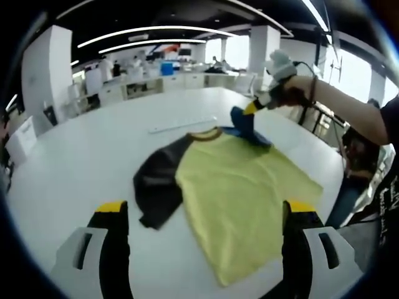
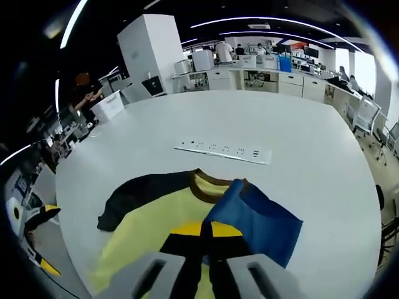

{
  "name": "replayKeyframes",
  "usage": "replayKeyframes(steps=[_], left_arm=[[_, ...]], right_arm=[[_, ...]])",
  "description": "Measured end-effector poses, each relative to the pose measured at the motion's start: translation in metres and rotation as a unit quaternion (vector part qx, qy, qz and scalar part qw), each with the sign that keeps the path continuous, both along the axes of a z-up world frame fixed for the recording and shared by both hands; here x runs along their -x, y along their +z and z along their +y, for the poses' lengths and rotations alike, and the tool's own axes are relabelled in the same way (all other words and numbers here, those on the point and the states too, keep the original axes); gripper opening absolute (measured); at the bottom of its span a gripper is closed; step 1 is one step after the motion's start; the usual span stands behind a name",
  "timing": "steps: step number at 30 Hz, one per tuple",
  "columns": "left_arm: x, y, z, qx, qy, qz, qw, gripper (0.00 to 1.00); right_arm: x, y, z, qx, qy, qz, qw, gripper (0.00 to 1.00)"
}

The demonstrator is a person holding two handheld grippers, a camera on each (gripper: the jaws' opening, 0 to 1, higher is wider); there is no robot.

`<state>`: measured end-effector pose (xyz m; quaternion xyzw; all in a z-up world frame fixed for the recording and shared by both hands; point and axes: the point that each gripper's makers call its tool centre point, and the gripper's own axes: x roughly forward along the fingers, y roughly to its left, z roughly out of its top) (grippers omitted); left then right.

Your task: Fold the garment on the visible template until the final outline fits inside the template.

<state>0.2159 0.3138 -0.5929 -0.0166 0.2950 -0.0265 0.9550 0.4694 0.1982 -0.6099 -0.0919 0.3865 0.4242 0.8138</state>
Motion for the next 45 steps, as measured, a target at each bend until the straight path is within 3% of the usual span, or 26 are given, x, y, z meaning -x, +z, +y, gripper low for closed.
replayKeyframes(steps=[27,35,45], left_arm=[[0.005,-0.005,0.005,0.003,0.011,0.008,0.9999,0.99],[0.007,-0.007,0.008,0.006,0.015,0.008,0.9998,0.99],[0.013,-0.014,0.015,0.005,0.022,0.015,0.9996,0.99]], right_arm=[[0.041,-0.017,0.052,0.024,0.077,-0.009,0.9967,0.0],[0.046,-0.037,0.057,0.042,0.085,0.004,0.9955,0.0],[0.054,-0.077,0.065,0.065,0.095,0.032,0.9928,0.0]])
